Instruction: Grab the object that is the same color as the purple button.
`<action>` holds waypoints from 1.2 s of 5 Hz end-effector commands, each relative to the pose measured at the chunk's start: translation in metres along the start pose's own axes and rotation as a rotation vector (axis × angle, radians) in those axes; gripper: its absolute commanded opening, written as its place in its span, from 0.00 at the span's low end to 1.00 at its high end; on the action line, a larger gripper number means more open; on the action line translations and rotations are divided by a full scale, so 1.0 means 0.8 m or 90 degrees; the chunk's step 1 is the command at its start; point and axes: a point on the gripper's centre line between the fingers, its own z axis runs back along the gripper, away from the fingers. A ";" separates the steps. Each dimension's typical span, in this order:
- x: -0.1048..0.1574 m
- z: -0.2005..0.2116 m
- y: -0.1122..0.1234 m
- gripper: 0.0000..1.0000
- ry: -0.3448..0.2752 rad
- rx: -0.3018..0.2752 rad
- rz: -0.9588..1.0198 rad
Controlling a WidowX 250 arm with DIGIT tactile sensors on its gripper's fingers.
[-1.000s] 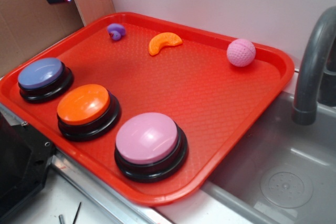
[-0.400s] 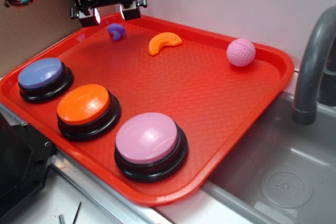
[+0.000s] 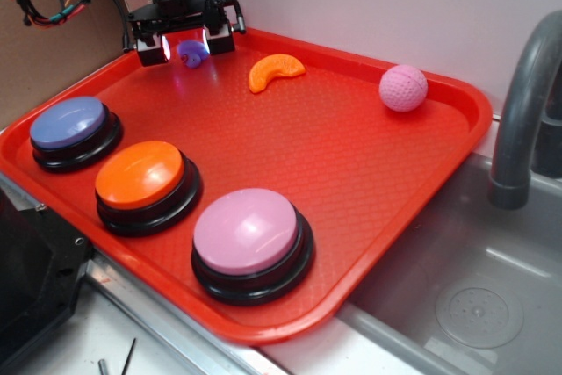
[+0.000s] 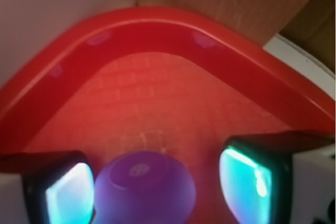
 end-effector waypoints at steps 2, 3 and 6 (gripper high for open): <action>0.015 0.055 0.000 0.00 -0.032 -0.024 -0.070; -0.007 0.112 -0.024 0.00 -0.008 -0.067 -0.225; -0.086 0.246 -0.011 0.00 0.095 -0.116 -0.382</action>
